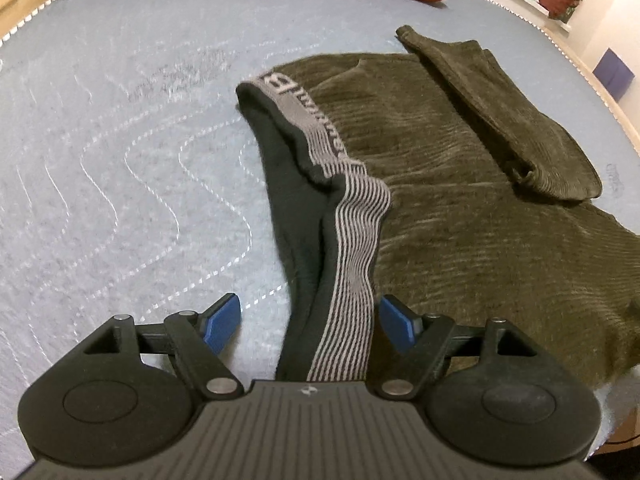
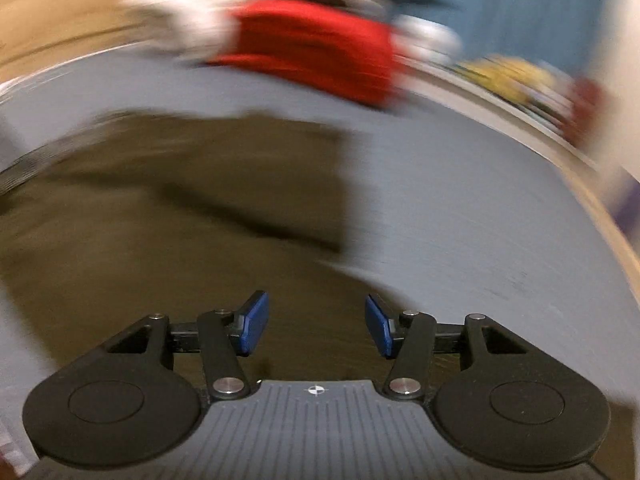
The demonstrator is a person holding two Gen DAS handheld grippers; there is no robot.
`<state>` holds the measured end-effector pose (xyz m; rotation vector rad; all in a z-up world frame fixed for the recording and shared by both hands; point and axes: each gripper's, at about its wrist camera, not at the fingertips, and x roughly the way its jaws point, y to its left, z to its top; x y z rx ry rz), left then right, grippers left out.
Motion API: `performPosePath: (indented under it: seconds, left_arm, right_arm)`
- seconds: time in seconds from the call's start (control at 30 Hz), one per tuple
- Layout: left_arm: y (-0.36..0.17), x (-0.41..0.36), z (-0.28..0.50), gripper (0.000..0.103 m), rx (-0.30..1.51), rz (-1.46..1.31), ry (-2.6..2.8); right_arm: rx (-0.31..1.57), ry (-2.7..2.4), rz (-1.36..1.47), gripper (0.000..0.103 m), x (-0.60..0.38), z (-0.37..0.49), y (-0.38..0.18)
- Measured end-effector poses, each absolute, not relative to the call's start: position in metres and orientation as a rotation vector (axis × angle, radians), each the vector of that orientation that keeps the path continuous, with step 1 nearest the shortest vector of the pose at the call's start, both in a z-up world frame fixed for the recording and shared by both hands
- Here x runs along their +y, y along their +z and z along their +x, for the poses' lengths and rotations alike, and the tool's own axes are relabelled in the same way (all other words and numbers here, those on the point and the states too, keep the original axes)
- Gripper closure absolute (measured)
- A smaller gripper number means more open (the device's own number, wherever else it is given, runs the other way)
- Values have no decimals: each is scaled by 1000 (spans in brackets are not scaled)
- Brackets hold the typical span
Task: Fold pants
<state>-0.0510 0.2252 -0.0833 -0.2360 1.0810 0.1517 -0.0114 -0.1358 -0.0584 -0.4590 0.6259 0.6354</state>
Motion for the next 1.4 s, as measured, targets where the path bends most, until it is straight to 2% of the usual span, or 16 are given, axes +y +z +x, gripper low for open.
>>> performPosePath:
  seconds: [0.17, 0.3, 0.4, 0.57, 0.6, 0.63, 0.67, 0.7, 0.73, 0.83, 0.97, 1.07, 1.1, 1.2, 1.33, 1.4]
  left_arm:
    - [-90, 232, -55, 23, 1078, -265, 120]
    - [-92, 235, -56, 30, 1072, -287, 90]
    - [-97, 231, -54, 30, 1075, -278, 70]
    - [-102, 228, -49, 32, 1065, -262, 46]
    - [-102, 228, -49, 40, 1061, -261, 39]
    - [-102, 227, -49, 60, 1056, -261, 24]
    - [-101, 226, -50, 64, 1054, -268, 2]
    - [-98, 223, -51, 71, 1047, -251, 3]
    - [-95, 218, -53, 76, 1039, -220, 0]
    - [-74, 213, -66, 80, 987, -171, 6]
    - [-42, 223, -90, 80, 949, -176, 31]
    - [-54, 226, -95, 80, 1035, -149, 72]
    - [-63, 224, -93, 77, 1073, -143, 73]
    - [-79, 211, -83, 58, 1134, -61, 145]
    - [-45, 196, -84, 49, 974, 68, 250]
    - [-26, 185, -84, 49, 873, 109, 245]
  right_arm:
    - [577, 939, -558, 50, -56, -68, -67]
    - [560, 1053, -666, 50, -22, -89, -82]
    - [559, 1065, -777, 50, -8, -90, -97]
    - [580, 1083, -751, 53, -2, -74, -94]
    - [590, 1093, -747, 62, 0, -73, -94]
    - [601, 1116, -745, 68, 2, -72, -94]
    - [600, 1131, -751, 78, 2, -74, -95]
    - [591, 1136, -768, 83, 4, -76, -94]
    - [584, 1140, -782, 85, 3, -78, -95]
    - [572, 1170, -776, 90, 2, -79, -88]
    - [530, 1255, -721, 92, -1, -89, -63]
    - [532, 1314, -690, 92, 3, -97, -56]
    - [545, 1326, -699, 92, 6, -100, -60]
    - [560, 1301, -814, 89, 14, -109, -76]
    - [581, 1275, -706, 88, 6, -92, -55]
    - [601, 1244, -594, 72, -5, -76, -40]
